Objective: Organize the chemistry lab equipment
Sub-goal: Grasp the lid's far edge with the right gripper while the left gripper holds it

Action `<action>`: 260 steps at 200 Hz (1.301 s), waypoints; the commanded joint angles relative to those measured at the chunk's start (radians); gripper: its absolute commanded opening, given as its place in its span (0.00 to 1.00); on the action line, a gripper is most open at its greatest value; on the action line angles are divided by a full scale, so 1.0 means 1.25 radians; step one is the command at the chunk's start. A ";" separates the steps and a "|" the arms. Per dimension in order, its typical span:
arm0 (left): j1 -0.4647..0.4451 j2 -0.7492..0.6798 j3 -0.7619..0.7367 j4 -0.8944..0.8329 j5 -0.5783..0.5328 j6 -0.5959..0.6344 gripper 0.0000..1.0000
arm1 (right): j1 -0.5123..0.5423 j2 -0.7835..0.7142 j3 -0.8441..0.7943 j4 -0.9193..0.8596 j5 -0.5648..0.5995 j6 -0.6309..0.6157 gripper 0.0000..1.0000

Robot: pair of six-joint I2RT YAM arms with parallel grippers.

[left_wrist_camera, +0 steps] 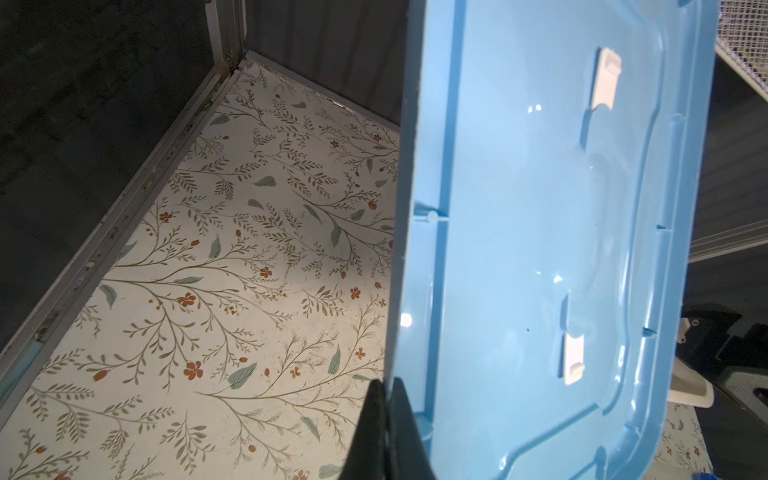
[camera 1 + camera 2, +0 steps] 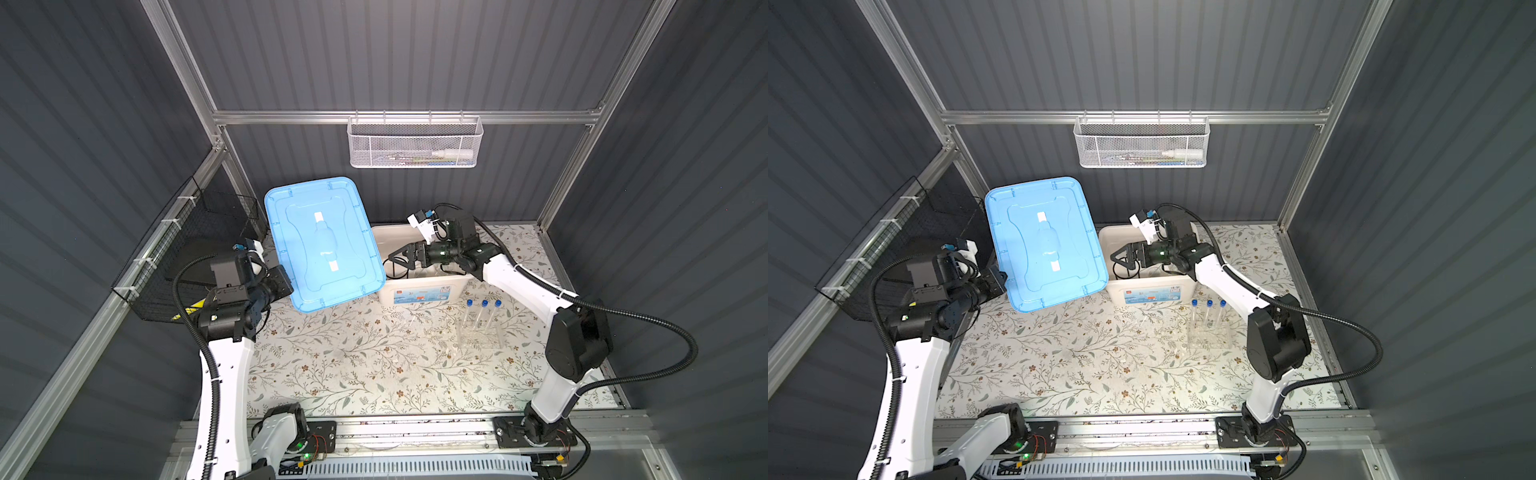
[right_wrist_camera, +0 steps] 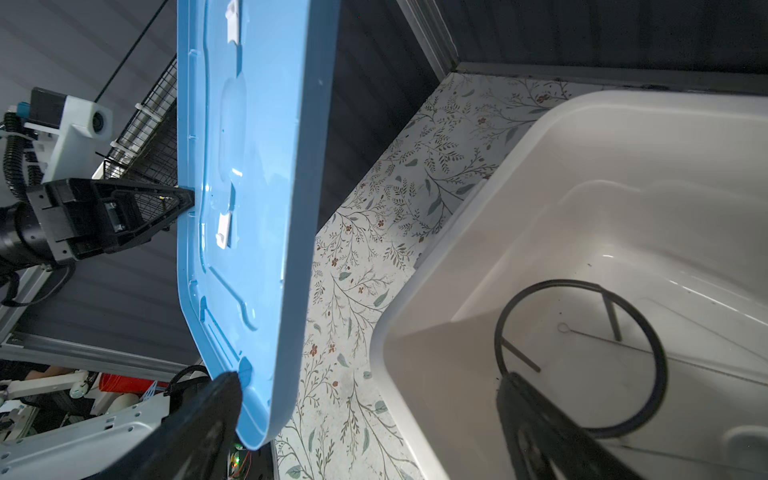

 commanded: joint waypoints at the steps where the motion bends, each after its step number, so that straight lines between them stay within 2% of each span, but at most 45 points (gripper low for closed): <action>1: -0.001 -0.003 -0.018 0.072 0.063 -0.027 0.00 | 0.004 0.029 0.012 0.029 -0.039 0.015 0.97; 44: -0.017 0.025 -0.069 0.142 0.095 -0.052 0.00 | 0.004 0.049 0.016 0.066 -0.069 0.039 0.96; 108: -0.048 0.054 -0.084 0.182 0.090 -0.055 0.00 | -0.004 0.058 0.005 0.097 -0.072 0.067 0.94; 174: -0.132 0.109 -0.092 0.228 0.068 -0.051 0.00 | -0.006 0.090 0.022 0.128 -0.096 0.102 0.84; 195: -0.152 0.127 -0.090 0.239 0.060 -0.048 0.00 | -0.007 0.084 0.018 0.125 -0.098 0.100 0.79; 260: -0.185 0.176 -0.084 0.277 0.046 -0.053 0.00 | -0.026 0.058 -0.018 0.136 -0.110 0.117 0.48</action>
